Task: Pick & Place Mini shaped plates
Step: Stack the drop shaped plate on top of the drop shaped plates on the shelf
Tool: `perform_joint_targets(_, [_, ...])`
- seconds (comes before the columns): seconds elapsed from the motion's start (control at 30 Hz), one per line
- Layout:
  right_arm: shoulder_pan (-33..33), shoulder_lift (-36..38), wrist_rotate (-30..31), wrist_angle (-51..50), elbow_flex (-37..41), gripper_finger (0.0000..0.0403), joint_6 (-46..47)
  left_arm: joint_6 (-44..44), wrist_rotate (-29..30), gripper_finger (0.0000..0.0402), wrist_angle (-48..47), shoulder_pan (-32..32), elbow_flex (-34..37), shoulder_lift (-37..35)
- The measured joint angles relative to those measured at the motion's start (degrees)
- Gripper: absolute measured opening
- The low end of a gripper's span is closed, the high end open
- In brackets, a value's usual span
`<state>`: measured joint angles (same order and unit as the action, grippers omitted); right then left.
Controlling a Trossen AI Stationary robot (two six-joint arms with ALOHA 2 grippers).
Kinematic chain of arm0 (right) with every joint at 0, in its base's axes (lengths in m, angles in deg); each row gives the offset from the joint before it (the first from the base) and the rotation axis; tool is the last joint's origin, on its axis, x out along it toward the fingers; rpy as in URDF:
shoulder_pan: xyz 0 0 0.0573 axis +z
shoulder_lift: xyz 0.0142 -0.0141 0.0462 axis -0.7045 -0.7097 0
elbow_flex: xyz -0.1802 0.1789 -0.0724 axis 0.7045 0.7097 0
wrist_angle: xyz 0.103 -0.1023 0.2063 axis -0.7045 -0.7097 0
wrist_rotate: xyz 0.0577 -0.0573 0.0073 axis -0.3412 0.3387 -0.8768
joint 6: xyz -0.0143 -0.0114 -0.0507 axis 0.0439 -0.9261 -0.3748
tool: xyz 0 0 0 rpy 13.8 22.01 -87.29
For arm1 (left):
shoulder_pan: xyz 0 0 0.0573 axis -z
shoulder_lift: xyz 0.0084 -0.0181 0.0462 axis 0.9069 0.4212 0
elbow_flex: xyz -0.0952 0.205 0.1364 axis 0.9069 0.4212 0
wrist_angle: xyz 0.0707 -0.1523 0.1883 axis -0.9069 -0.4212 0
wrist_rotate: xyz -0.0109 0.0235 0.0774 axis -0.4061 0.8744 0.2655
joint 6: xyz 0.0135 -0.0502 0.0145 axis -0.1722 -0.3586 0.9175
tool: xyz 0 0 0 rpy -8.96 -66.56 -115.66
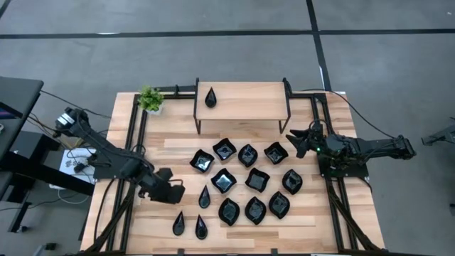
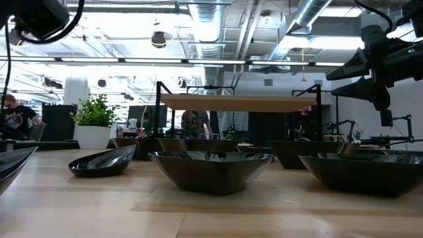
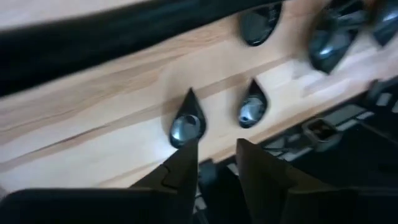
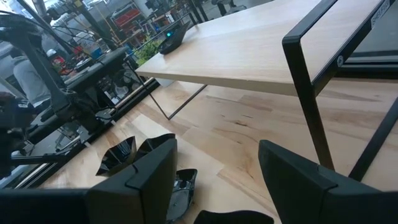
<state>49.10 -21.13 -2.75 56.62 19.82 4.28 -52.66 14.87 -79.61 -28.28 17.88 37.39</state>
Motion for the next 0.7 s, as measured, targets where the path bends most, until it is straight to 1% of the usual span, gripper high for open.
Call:
perform_joint_targets(0.17, [0.02,0.0,-0.01,-0.02,0.0,0.0221,-0.02,0.06,-0.1,0.0169,2.04,3.4,0.01,5.66])
perform_joint_targets(0.27, [0.0,0.0,0.0,-0.02,0.0,0.0221,-0.02,0.13,-0.17,0.019,4.97,5.12,0.02,8.59])
perform_joint_targets(0.4, [0.0,0.0,0.0,-0.02,0.0,0.0221,-0.02,0.19,-0.16,0.0197,8.31,6.43,0.0,12.09])
perform_joint_targets(0.7, [0.01,0.0,-0.02,-0.01,0.0,0.0221,-0.03,0.19,-0.15,0.0198,10.3,6.81,0.0,18.19])
